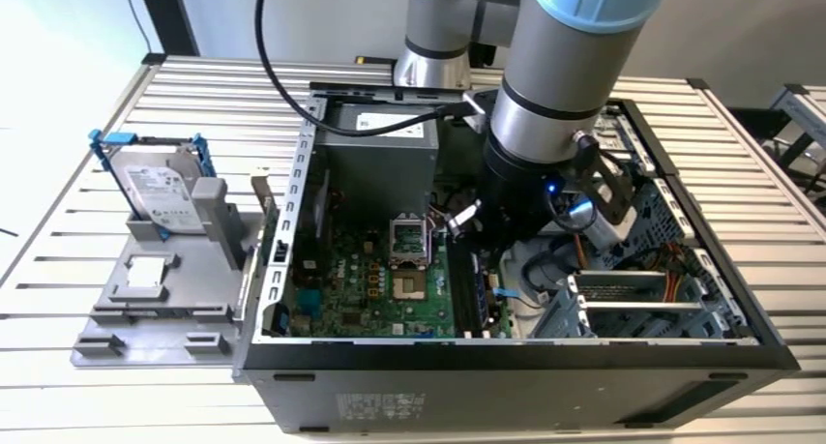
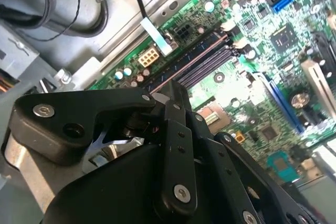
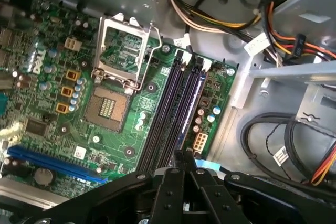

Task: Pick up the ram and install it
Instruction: 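Press down the ram until it locks into place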

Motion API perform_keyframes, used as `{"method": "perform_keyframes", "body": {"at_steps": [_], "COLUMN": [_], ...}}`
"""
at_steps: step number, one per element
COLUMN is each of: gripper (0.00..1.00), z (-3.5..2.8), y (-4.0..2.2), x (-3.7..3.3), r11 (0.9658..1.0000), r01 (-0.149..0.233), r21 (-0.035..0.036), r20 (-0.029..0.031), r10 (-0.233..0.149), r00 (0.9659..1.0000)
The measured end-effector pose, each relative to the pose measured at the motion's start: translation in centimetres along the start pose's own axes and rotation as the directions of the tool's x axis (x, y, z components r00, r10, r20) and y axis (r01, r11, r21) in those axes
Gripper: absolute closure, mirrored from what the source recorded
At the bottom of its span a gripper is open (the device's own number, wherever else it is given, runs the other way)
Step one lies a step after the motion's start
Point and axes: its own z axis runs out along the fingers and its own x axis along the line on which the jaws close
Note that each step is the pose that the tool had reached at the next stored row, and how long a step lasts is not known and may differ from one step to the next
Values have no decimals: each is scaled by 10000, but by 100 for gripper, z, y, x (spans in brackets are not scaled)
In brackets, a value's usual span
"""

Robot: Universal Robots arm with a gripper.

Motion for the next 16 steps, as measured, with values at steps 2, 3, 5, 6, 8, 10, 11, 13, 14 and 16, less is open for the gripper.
{"method": "perform_keyframes", "body": {"at_steps": [2,3,5,6,8,10,11,13,14,16], "gripper": [100,100,100,100,100,100,100,100,100,100], "z": [0,0,0,0,0,0,-1,-1,-1,-1], "y": [0,0,0,0,0,0,0,0,0,0], "x": [0,0,0,0,0,0,0,0,0,0], "r11": [9996,9990,9975,9964,9939,9903,9882,9832,9804,9735], "r01": [292,440,712,845,1105,1386,1532,1827,1972,2285], "r21": [0,-1,-1,-1,-1,-2,-2,-2,-2,-2], "r20": [2,3,5,6,7,10,11,12,13,15], "r10": [-292,-440,-712,-845,-1105,-1386,-1532,-1827,-1972,-2285], "r00": [9996,9990,9975,9964,9939,9903,9882,9832,9804,9735]}}
